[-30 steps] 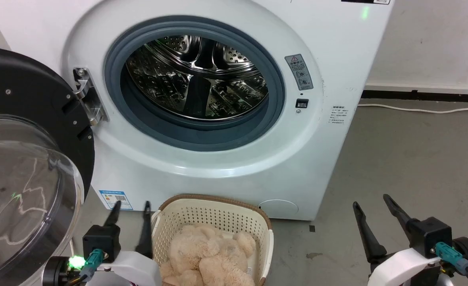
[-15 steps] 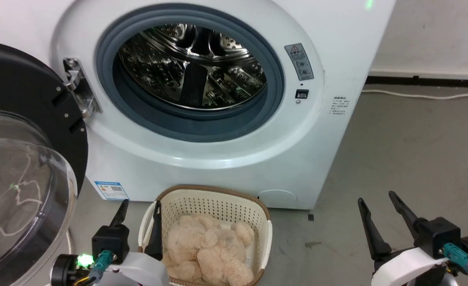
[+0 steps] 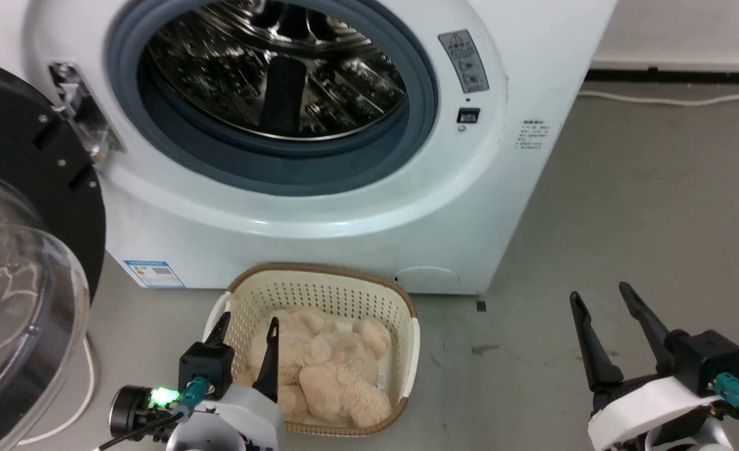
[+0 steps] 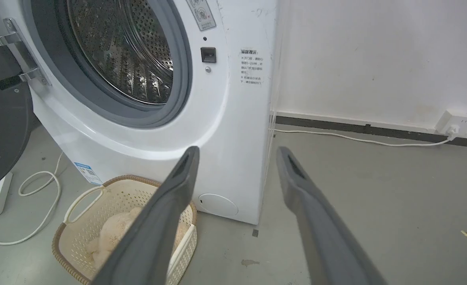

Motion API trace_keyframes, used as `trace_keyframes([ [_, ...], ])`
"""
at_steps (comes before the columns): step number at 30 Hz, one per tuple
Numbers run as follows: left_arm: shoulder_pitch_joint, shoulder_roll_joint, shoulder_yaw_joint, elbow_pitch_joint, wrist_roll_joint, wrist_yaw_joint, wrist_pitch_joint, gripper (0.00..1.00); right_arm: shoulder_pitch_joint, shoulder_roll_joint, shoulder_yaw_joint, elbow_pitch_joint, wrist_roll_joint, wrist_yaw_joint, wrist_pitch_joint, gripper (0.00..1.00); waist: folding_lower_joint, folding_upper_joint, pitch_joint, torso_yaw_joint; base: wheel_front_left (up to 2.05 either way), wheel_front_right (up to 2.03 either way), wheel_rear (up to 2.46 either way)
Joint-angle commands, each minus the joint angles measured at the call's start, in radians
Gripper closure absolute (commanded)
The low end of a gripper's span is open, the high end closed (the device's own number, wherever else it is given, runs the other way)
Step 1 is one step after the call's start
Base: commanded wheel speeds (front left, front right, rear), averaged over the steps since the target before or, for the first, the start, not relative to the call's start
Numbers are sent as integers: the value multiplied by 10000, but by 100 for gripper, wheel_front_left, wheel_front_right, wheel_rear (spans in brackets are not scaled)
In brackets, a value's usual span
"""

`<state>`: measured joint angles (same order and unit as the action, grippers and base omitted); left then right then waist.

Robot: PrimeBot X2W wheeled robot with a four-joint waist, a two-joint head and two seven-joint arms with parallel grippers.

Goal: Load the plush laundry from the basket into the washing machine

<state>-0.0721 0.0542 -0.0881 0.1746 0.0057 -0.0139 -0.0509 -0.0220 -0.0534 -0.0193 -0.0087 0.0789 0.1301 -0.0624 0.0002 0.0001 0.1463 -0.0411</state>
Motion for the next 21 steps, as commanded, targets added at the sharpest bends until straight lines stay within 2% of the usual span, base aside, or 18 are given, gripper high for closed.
trace_keyframes([
  [1, -234, 58, -81, 184, -16, -65, -89, 0, -211, 9, -18, 9, 94, 2, -89, 0, -2, -1, 161, -86, 0, 0, 0],
  [21, -1880, 238, -561, 3114, -283, -311, 14, 0, -815, 14, 67, 127, 761, 3, -507, 0, -2, -1, 1621, -766, 0, 0, 0],
])
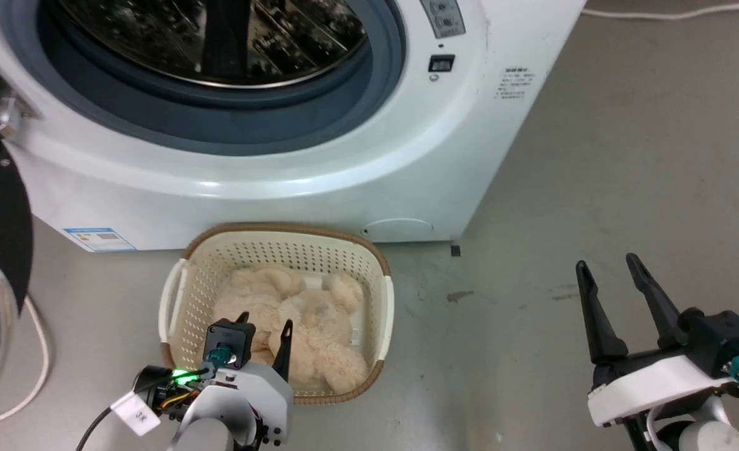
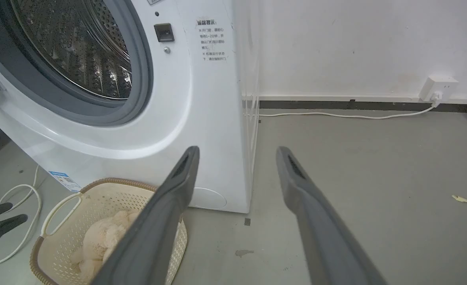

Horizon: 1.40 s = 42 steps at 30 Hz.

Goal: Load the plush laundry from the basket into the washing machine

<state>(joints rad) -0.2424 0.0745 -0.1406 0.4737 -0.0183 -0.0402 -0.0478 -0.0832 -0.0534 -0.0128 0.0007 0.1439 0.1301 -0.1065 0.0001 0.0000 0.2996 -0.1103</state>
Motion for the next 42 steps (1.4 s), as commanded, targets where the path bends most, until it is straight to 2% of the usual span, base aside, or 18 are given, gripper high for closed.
trace_keyframes([
  [1, -247, 42, -43, 312, -94, -75, 79, 0, -229, 14, 18, 47, 137, 3, -87, 0, -1, 0, 157, -114, 0, 0, 0],
  [8, -785, 295, -357, 1321, -107, -188, 299, 0, -437, 16, 31, 74, 408, 3, -233, 0, -1, 0, 695, -400, 0, 0, 0],
  [17, -1708, 524, -818, 2363, -1, -98, 660, 0, -698, 18, 52, 94, 684, 3, -421, 0, -1, 0, 1396, -672, 0, 0, 0],
  [25, -2498, 646, -1048, 3284, -197, -227, 1354, 0, -945, 20, 59, 135, 963, 4, -588, 0, -1, 0, 1997, -938, 0, 0, 0],
  [34, -3410, 634, -315, 4248, -1424, -215, 1835, 0, -1246, 22, 92, 220, 1439, 4, -776, 0, -1, 0, 2764, -1251, 0, 0, 0],
  [42, -4171, 847, -332, 4983, -1735, -16, 2152, 0, -1497, 24, 164, 338, 1870, 5, -922, 0, -1, 0, 3364, -1601, 0, 0, 0],
])
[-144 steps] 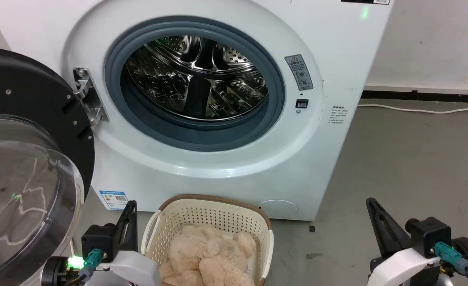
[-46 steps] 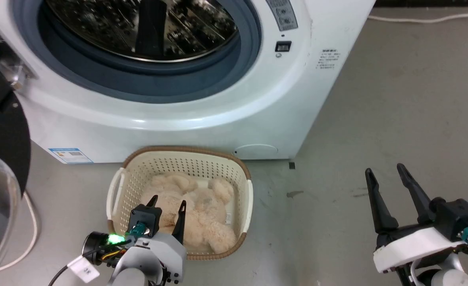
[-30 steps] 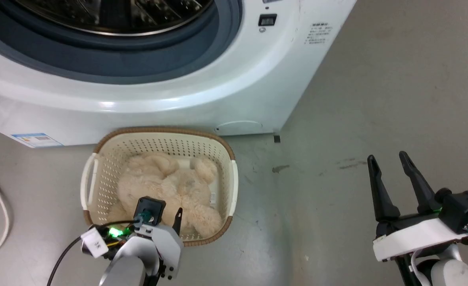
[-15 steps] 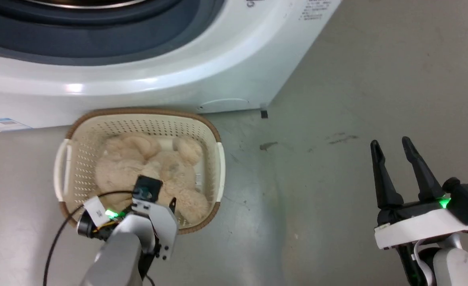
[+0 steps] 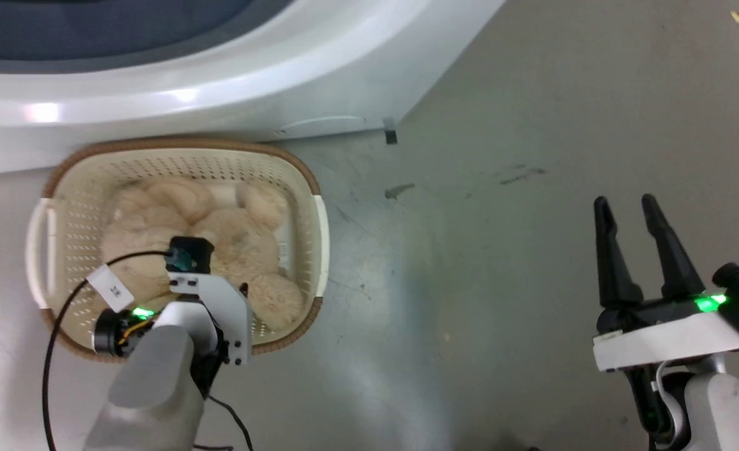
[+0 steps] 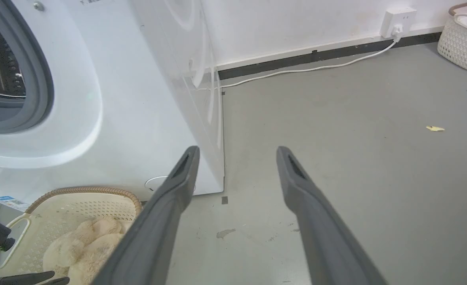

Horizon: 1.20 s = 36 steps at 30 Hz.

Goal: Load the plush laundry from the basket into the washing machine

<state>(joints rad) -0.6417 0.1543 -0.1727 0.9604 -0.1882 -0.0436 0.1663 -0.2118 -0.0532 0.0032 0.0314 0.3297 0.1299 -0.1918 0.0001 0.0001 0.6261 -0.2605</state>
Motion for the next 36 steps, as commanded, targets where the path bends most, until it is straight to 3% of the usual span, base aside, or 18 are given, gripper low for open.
trace_keyframes([
  [1, -385, 140, -9, 317, -129, 58, -22, 0, -278, 23, -11, 58, 229, 7, -111, 0, 0, -1, 269, -207, 0, 0, 0],
  [6, -728, 260, -44, 742, -302, 114, 168, 0, -385, 24, 98, 127, 400, 7, -195, 0, -1, -1, 658, -414, 0, 0, 0],
  [12, -1349, 728, -253, 1477, -354, 752, 401, 0, -673, 26, 328, 183, 860, 7, -341, 0, -1, -1, 1397, -795, 0, 0, 0],
  [15, -1577, 816, -270, 1635, -425, 844, 284, 0, -740, 26, 401, 215, 990, 7, -383, 0, -1, -1, 1595, -886, 0, 0, 0],
  [27, -2880, 1108, -447, 2530, -859, 1100, -738, 0, -1160, 29, 634, 417, 1796, 8, -634, 0, -1, -1, 2990, -1352, 0, 0, 0],
  [34, -3211, 1073, -637, 2881, -960, 965, -1149, 0, -1268, 30, 640, 550, 1854, 8, -699, 0, -1, -1, 3409, -1411, 0, 0, 0],
  [35, -3209, 1059, -666, 2893, -959, 926, -1198, 38, -1290, 30, 633, 562, 1862, 8, -699, 0, -1, -1, 3409, -1398, 0, 0, 0],
  [36, -3201, 1036, -696, 2904, -958, 885, -1256, 100, -1313, 30, 635, 566, 1863, 8, -699, 0, -1, -1, 3400, -1380, 0, 0, 0],
])
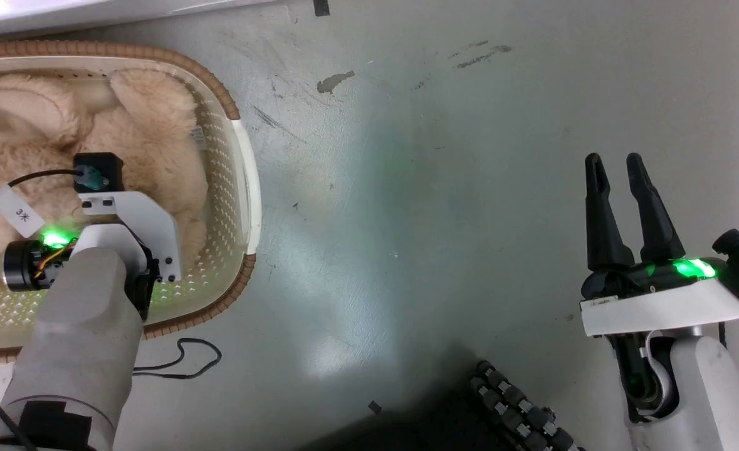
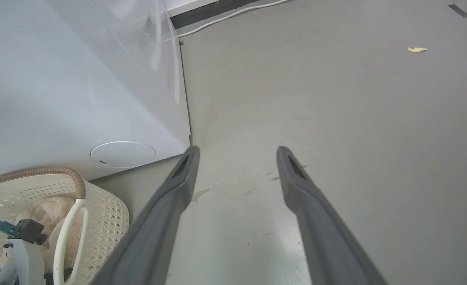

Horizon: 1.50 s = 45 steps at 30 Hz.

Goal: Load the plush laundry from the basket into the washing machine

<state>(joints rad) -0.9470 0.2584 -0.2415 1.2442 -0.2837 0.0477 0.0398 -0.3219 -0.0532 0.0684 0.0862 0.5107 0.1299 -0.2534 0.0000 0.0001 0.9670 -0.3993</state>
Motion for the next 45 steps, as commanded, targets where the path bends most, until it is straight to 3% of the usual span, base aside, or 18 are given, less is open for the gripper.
trace_keyframes([
  [1, -120, -36, -40, 84, -10, -102, -11, 100, -232, 30, -15, 17, 46, 8, -84, 0, 0, -1, -27, 33, 0, 0, 0],
  [12, 233, -283, -89, 193, -257, -422, -916, 100, -166, 30, -173, 34, -246, 8, -84, 0, 0, -1, -825, 380, 0, 0, 0],
  [20, 1015, -687, -80, 201, -477, -682, -2447, 100, 200, 30, -422, -46, -901, 8, -84, 0, 0, -1, -2368, 1031, 0, 0, 0],
  [27, 1963, -1029, -291, -101, -426, -1008, -2970, 100, 567, 30, -965, -91, -1494, 8, -84, 0, 0, -1, -3916, 1763, 0, 0, 0],
  [45, 5627, -1387, -72, -5126, 357, -915, -3014, 100, 1761, 30, -1699, -141, -2246, 8, -84, 0, 0, -1, -6736, 3217, 0, 0, 0],
])
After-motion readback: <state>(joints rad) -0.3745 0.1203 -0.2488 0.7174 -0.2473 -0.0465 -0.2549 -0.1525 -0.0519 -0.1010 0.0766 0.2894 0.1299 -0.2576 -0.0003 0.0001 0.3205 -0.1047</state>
